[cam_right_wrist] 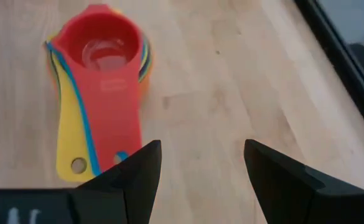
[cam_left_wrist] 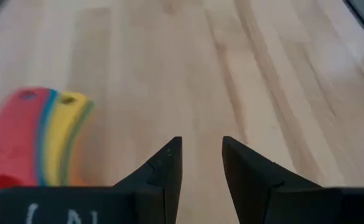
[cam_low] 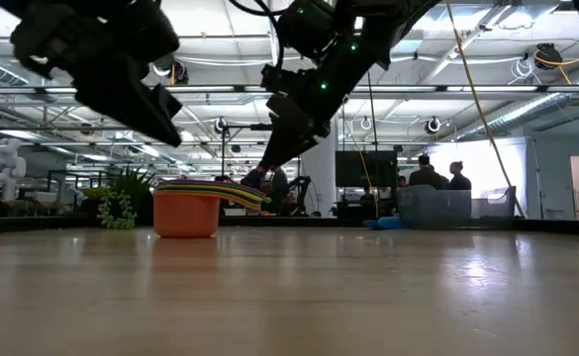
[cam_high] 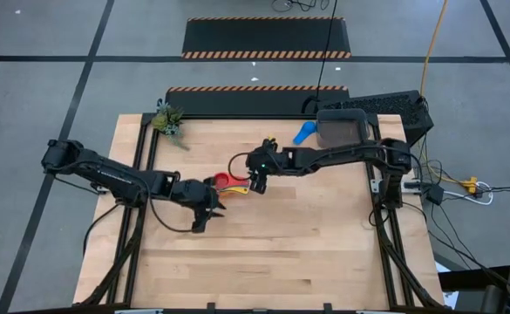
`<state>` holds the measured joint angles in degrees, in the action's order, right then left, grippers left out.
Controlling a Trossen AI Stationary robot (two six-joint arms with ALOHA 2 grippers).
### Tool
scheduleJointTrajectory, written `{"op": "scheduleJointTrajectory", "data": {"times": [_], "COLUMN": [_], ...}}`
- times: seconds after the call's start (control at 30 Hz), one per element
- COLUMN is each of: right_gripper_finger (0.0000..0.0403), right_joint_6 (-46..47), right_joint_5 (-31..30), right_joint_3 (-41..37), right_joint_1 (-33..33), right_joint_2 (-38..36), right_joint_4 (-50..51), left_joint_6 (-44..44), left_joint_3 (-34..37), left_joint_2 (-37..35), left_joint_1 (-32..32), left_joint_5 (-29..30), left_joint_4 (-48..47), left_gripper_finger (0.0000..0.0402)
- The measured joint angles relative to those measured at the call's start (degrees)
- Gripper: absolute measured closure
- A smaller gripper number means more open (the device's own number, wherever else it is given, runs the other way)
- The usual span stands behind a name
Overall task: Nest measuring cups in basket
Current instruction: Stack the measuring cups on top of the other stacked measuring cups
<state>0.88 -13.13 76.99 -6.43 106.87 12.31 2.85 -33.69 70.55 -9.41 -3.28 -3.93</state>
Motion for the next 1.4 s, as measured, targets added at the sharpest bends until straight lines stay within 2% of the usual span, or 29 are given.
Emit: {"op": "scheduleJointTrajectory", "data": {"times": [0.17,0.33,0.5,0.73,1.0,1.4], "right_gripper_finger": [0.0181,0.0181,0.0181,0.0181,0.0181,0.0181], "right_joint_6": [-1.61,-1.67,-3.01,-3.35,-3.29,-3.12], "right_joint_5": [-0.16,-0.27,-0.53,-0.31,5.69,5.91], "right_joint_3": [0.0,0.0,0.0,-0.02,-0.04,-0.04], "right_joint_1": [0.0,-0.76,-1.45,-2.07,-1.58,0.4], "right_joint_2": [1.4,3.73,5.84,6.43,6.43,6.43], "right_joint_4": [-1.47,-3.06,-4.9,-5.08,-4.76,-4.35], "left_joint_6": [0.84,2.88,4.38,4.99,5.06,2.16], "left_joint_3": [3.37,4.46,4.44,4.44,4.44,4.39], "left_joint_2": [3.44,8.25,11.72,12.21,12.19,13.46], "left_joint_1": [-2.24,-2.81,-2.48,-1.19,0.82,4.11], "left_joint_5": [0.06,3.15,6.78,10.12,10.44,11.11], "left_joint_4": [8.08,12.62,13.38,13.1,13.28,14.02], "left_gripper_finger": [0.0286,0.0286,0.0286,0.0286,0.0286,0.0286]}}
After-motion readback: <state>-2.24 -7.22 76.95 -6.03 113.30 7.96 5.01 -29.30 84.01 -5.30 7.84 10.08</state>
